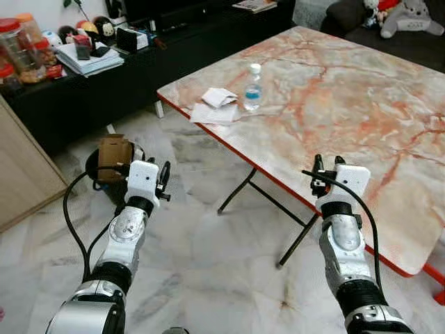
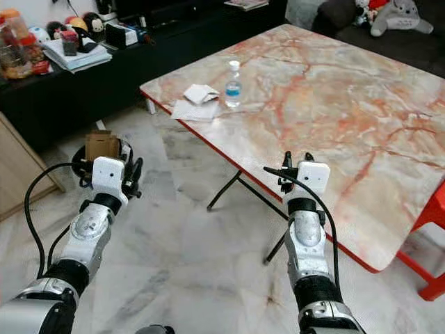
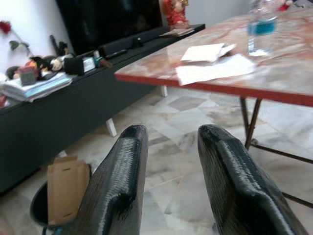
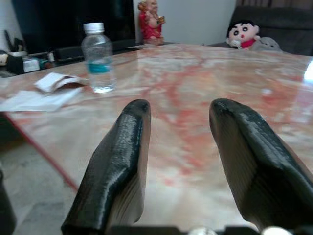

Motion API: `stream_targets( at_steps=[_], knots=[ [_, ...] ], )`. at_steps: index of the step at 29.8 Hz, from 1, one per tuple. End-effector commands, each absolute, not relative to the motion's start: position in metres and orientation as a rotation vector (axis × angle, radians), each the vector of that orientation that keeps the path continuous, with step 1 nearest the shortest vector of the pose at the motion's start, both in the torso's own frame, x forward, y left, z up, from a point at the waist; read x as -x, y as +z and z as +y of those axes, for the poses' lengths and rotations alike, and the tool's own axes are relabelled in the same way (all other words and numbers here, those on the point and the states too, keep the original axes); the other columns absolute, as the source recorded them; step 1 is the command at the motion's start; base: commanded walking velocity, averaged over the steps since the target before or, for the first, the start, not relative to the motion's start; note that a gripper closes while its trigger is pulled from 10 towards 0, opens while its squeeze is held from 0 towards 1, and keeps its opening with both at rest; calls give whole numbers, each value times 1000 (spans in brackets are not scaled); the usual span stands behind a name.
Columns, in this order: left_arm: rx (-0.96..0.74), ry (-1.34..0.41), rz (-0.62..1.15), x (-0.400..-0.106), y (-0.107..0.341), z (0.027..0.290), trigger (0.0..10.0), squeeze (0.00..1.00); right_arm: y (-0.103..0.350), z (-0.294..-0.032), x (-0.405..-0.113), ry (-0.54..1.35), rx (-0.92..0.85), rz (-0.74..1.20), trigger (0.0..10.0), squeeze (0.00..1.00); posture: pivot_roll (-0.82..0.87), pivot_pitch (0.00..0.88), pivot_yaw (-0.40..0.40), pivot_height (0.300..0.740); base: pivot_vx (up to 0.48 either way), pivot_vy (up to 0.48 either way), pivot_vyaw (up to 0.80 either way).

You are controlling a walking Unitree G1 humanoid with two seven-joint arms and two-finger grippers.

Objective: Picking trash to rubbish bin

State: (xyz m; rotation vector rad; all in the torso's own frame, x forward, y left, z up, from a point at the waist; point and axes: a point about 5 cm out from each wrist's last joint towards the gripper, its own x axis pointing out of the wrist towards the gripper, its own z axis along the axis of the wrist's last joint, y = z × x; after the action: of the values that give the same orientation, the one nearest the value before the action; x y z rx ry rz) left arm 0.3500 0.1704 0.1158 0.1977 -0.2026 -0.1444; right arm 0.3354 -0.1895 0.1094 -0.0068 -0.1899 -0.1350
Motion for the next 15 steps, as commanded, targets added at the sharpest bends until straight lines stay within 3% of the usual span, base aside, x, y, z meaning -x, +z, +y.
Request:
stream_targets(
  at_steps=[1, 4, 15],
  knots=[
    [-198, -140, -195, -350, 115, 173, 10000, 0, 109, -187, -336, -131, -7, -185, 10000, 0, 125, 130, -14, 740, 0, 382, -681],
    [-198, -141, -194, -350, 115, 173, 10000, 0, 109, -188, -336, -132, -2, -181, 10000, 0, 126, 130, -14, 740, 0, 382, -800],
    [-199, -143, -189, -350, 115, 173, 10000, 0, 109, -185, -335, -120, -6, -192, 10000, 0, 125, 131, -14, 740, 0, 384, 0]
  ],
)
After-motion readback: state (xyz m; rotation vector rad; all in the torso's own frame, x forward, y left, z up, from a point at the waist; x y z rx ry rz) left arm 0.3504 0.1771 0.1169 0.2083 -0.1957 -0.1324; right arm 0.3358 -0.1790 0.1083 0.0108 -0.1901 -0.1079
